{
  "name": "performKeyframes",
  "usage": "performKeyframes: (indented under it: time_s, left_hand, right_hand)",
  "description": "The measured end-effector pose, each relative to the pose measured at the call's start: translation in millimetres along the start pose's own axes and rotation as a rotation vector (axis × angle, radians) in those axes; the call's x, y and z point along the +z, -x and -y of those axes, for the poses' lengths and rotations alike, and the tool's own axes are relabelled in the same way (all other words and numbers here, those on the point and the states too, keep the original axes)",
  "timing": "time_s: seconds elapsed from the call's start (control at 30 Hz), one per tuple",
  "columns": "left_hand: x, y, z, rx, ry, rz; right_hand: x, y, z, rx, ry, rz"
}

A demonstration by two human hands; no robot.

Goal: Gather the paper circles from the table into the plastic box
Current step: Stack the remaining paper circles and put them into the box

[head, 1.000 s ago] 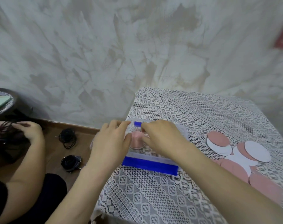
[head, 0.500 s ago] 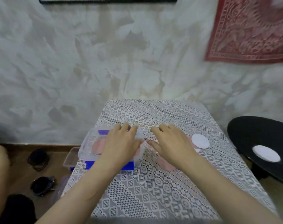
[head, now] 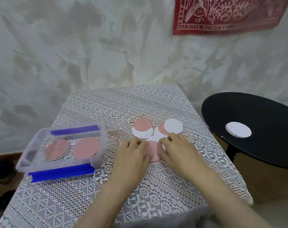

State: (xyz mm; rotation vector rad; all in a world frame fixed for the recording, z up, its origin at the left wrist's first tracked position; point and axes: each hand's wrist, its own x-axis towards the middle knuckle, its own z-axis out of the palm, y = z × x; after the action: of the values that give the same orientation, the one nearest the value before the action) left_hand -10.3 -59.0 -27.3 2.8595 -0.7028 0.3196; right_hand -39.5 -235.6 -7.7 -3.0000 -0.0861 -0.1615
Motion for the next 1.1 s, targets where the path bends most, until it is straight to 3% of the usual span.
performKeyframes:
  time_s: [0.27, 0.47, 0.7, 0.93, 1.1]
  left_hand:
    - [1, -2, 4, -0.025, 0.099, 0.011]
    - [2, -1, 8, -0.022, 0.061, -0.01]
    - [-6, 21, 8, -0.042, 0.038, -0.044]
    - [-17, 38, 5, -0.041, 0.175, -0.063]
    - [-26, 47, 8, -0.043, 0.36, 0.001]
  right_hand:
    - [-7, -7, -23, 0.054, -0.294, 0.085]
    - [-19, -4, -41, 0.084, -0.309, 0.247]
    - [-16, 6, -32, 0.144, -0.328, 0.204]
    - [-17, 19, -31, 0.206, -0.625, 0.116]
    - [-17, 22, -3, 0.115, -0.911, 0.21]
